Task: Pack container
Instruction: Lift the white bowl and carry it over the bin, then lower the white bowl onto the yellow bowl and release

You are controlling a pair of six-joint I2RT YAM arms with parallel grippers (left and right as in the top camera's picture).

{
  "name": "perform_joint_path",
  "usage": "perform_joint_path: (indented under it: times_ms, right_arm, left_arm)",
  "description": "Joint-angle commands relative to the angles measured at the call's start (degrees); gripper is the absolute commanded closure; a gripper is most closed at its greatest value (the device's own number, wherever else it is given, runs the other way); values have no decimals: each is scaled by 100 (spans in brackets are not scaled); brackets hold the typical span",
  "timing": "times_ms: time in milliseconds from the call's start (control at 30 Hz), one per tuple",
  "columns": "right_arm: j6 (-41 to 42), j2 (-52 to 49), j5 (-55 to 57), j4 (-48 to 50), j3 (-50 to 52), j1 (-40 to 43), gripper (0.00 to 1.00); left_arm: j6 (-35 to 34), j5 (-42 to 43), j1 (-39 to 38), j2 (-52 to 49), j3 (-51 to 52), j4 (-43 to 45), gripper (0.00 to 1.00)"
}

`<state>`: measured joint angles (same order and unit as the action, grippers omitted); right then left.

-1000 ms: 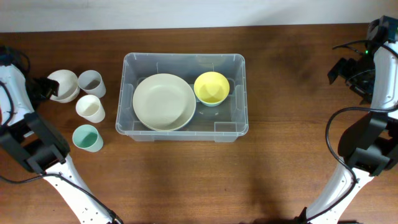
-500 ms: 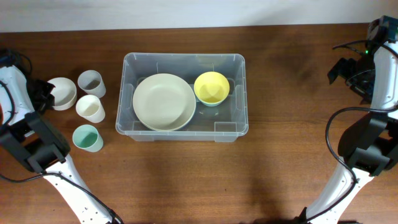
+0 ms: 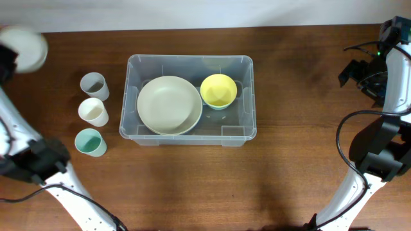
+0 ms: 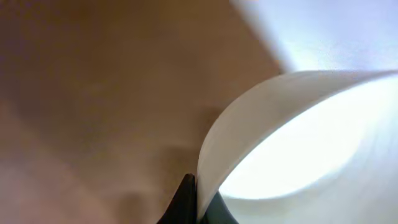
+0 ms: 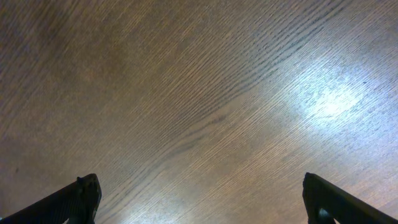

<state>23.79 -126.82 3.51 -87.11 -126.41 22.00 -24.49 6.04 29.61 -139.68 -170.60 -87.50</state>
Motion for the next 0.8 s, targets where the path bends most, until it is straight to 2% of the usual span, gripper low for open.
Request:
perform_joint_path:
  times_ms: [0, 233, 300, 533, 767]
  right_arm:
    - [2, 2, 11, 0, 20, 15, 1]
    - [2, 2, 11, 0, 20, 15, 1]
    - [2, 2, 11, 0, 20, 15, 1]
    - [2, 2, 11, 0, 20, 15, 1]
    - [0, 2, 11, 0, 20, 15, 1]
  left_arm:
    - [1014, 664, -1427, 837, -354, -74, 99]
    - [1285, 610, -3880, 564, 4, -197, 99]
    - [1281, 317, -4478, 315, 256, -170, 99]
    - [1338, 278, -5364, -431, 765, -184, 99]
    - [1316, 9, -5646, -769, 914, -173, 99]
